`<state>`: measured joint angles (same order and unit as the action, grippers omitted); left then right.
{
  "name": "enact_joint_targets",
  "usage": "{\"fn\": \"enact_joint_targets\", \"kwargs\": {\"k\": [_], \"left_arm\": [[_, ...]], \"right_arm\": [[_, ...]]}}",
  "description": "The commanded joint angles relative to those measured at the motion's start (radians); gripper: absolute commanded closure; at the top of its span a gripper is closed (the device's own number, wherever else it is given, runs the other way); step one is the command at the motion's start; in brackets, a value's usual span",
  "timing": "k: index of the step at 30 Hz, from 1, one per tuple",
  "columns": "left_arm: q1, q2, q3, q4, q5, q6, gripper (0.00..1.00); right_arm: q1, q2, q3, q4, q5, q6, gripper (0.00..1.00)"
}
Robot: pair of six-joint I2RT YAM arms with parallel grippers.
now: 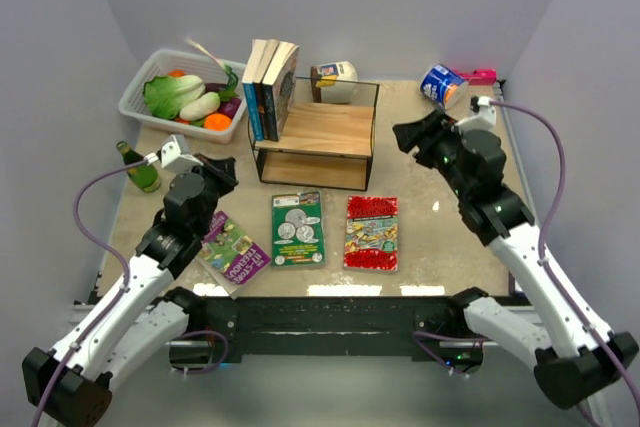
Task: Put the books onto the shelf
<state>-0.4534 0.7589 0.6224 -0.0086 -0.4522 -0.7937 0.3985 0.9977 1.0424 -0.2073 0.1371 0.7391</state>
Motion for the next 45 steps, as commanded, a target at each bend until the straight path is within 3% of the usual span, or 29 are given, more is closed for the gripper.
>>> {"fn": "enact_joint_targets", "kwargs": {"k": [1,6,12,17,22,31,40,45], "left_arm": [[0.002,-0.038,-0.052,-0.226,0.139,-0.018,1.00],[-0.039,-0.061,-0.231,-0.243,0.396,-0.079,1.00],[-0.132,0.013,-0.348,-0.162,0.448,-0.108,0.98],[-0.235,0.063,-0.342,0.043,0.448,-0.124,0.98],[-0.291,0.216,-0.293,0.280,0.546,-0.088,0.98],[-0.355,0.659,-0.110,0.493,0.724,-0.068,0.98],[-0.418,0.864,-0.029,0.467,0.689,-0.036,0.99],[-0.418,0.918,-0.027,0.429,0.652,-0.032,1.00]], "right_arm": [[0.017,-0.135,-0.174,-0.078,-0.039,0.008,0.36],[0.117,-0.156,-0.318,-0.084,-0.084,0.051,0.33],[0.183,-0.122,-0.433,-0.113,0.016,0.106,0.22],[0.181,-0.087,-0.486,-0.156,0.232,0.207,0.17],[0.148,0.129,-0.473,-0.104,0.265,0.217,0.15],[0.074,0.334,-0.499,0.149,0.047,0.135,0.18],[0.072,0.300,-0.619,0.415,-0.252,0.059,0.28],[0.074,0.291,-0.703,0.555,-0.430,0.051,0.42]]}}
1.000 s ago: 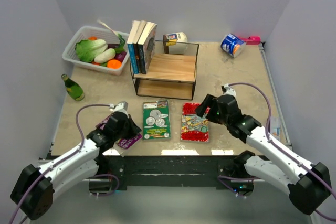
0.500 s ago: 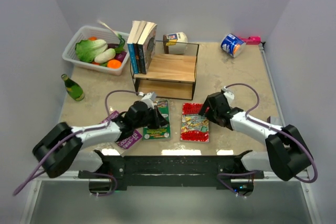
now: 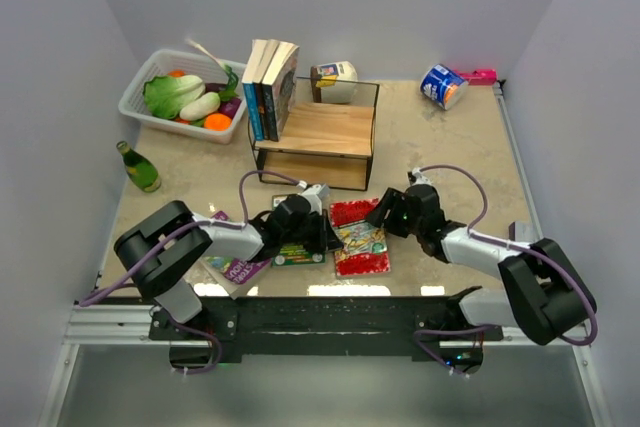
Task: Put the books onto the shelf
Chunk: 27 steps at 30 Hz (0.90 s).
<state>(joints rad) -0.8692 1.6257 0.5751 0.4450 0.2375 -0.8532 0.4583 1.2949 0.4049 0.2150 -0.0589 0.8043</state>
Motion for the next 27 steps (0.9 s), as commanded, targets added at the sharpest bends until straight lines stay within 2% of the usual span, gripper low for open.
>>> {"fn": "enact_joint_targets", "kwargs": {"k": [1,2,5,6,9,14,18,21,24,25,27], "left_arm": [[-0.002,0.066,0.022,-0.032,-0.040,0.028,1.00],[-0.002,0.072,0.023,-0.032,-0.040,0.022,1.00],[-0.005,0.091,0.026,-0.029,-0.041,0.011,1.00],[-0.005,0.094,0.026,-0.029,-0.044,0.013,1.00],[-0.007,0.086,0.029,-0.038,-0.062,0.013,1.00],[-0.007,0.008,0.009,-0.065,-0.109,0.016,1.00],[-0.007,-0.078,-0.029,-0.098,-0.171,0.010,1.00],[-0.007,-0.218,-0.067,-0.108,-0.213,0.000,0.99],[-0.007,-0.337,-0.124,-0.103,-0.242,0.000,0.90],[-0.007,-0.418,-0.150,-0.103,-0.266,0.000,0.80],[-0.005,-0.487,-0.182,-0.071,-0.261,-0.003,0.71]], "right_arm": [[0.013,-0.003,-0.074,0.161,-0.255,-0.017,0.46],[0.014,0.000,-0.078,0.167,-0.271,-0.031,0.56],[0.014,0.004,-0.081,0.172,-0.320,-0.054,0.73],[0.014,0.000,-0.083,0.167,-0.326,-0.059,0.83],[0.014,-0.038,-0.084,0.136,-0.325,-0.077,1.00],[0.014,-0.161,-0.080,0.032,-0.311,-0.108,1.00],[0.014,-0.355,-0.057,-0.090,-0.289,-0.120,1.00],[0.014,-0.463,-0.009,-0.204,-0.271,-0.125,1.00],[0.014,-0.548,0.051,-0.314,-0.254,-0.143,1.00],[0.014,-0.562,0.064,-0.360,-0.257,-0.155,1.00],[0.014,-0.569,0.093,-0.396,-0.263,-0.163,1.00]]}}
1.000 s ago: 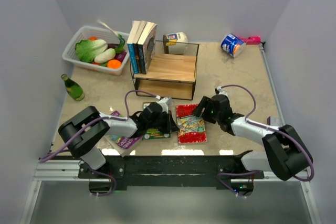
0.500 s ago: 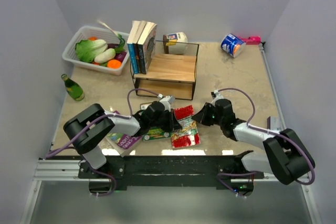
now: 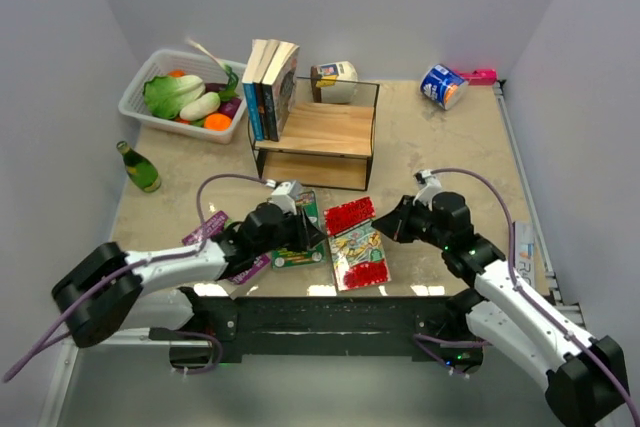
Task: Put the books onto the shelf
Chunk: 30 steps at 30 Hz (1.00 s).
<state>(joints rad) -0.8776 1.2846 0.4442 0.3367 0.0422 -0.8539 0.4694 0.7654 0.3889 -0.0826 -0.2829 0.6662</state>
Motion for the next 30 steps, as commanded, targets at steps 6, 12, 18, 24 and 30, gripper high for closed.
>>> {"fn": "enact_joint_targets", "kwargs": {"k": [6,12,18,24,30], "left_arm": [[0.009,-0.249,-0.234,0.313,0.062,-0.059,0.25],[0.009,-0.142,-0.378,0.697,0.179,-0.157,0.21],[0.009,-0.005,-0.371,0.911,0.229,-0.181,0.20],[0.009,0.079,-0.332,1.004,0.252,-0.188,0.18],[0.023,0.154,-0.291,1.041,0.275,-0.183,0.19]], "right_arm": [[0.003,-0.093,0.133,-0.131,-0.071,0.004,1.00],[0.005,-0.115,0.143,-0.135,-0.101,0.029,1.00],[0.003,-0.115,0.130,-0.072,-0.168,0.084,1.00],[0.003,-0.089,0.122,-0.034,-0.219,0.101,1.00],[0.005,-0.055,0.123,0.001,-0.305,0.093,1.00]]}}
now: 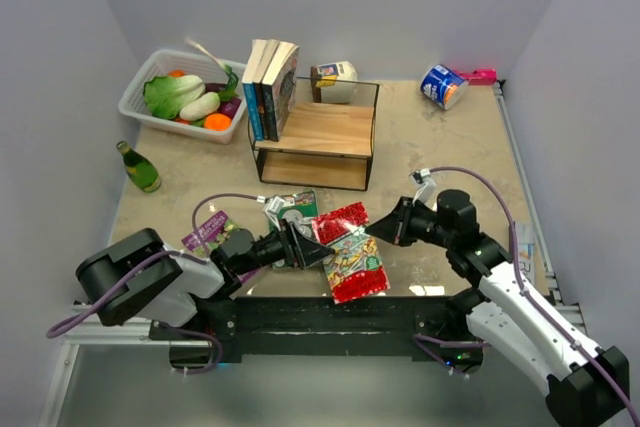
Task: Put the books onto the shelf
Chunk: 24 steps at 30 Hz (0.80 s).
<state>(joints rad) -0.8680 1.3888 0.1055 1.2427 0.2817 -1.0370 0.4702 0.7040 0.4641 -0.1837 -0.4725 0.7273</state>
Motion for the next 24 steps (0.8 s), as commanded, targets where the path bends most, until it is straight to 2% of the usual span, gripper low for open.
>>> {"fn": "enact_joint_targets", "kwargs": {"k": [1,2,5,6,8,9,10,14,17,18,19,20,21,22,24], "left_arm": [[0.017,0.064,0.045,0.159,0.040,-0.009,0.20],[0.027,0.078,0.042,0.184,0.046,-0.027,0.22],[0.052,0.145,0.025,0.329,0.091,-0.076,0.44],[0.058,0.191,0.022,0.421,0.123,-0.093,0.59],[0.073,0.237,0.023,0.513,0.155,-0.145,0.75],[0.080,0.283,0.025,0.599,0.184,-0.164,0.91],[0.083,0.300,0.028,0.638,0.195,-0.201,0.98],[0.086,0.277,0.019,0.637,0.198,-0.192,1.00],[0.086,0.107,0.003,0.452,0.162,-0.093,1.00],[0.081,-0.030,0.011,0.246,0.133,-0.049,1.00],[0.075,-0.107,0.048,0.116,0.108,0.001,1.00],[0.051,-0.187,0.077,-0.025,0.076,0.120,1.00],[0.035,-0.330,0.159,-0.312,-0.020,0.188,1.00],[0.011,-0.387,0.199,-0.430,-0.071,0.294,1.00],[0.009,-0.500,0.291,-0.623,-0.177,0.354,1.00]], "right_arm": [[0.004,0.006,0.051,0.107,-0.130,0.031,1.00],[0.004,0.008,0.053,0.107,-0.144,0.027,1.00],[0.002,0.018,0.061,0.099,-0.181,0.000,1.00],[0.002,0.026,0.068,0.093,-0.187,-0.011,1.00],[0.004,0.032,0.090,0.058,-0.193,-0.048,1.00],[0.004,0.032,0.097,0.050,-0.195,-0.057,1.00],[0.002,0.035,0.108,0.026,-0.195,-0.080,1.00],[0.002,0.038,0.209,-0.080,-0.135,-0.152,1.00],[0.002,0.034,0.284,-0.178,-0.032,-0.192,0.65],[0.002,0.029,0.297,-0.192,-0.005,-0.192,0.56],[0.004,0.019,0.309,-0.216,0.068,-0.187,0.40],[0.002,-0.003,0.329,-0.218,0.098,-0.183,0.35],[0.004,-0.011,0.338,-0.217,0.133,-0.175,0.30],[0.002,-0.018,0.347,-0.218,0.197,-0.155,0.24],[0.002,-0.018,0.378,-0.212,0.260,-0.135,0.21]]}}
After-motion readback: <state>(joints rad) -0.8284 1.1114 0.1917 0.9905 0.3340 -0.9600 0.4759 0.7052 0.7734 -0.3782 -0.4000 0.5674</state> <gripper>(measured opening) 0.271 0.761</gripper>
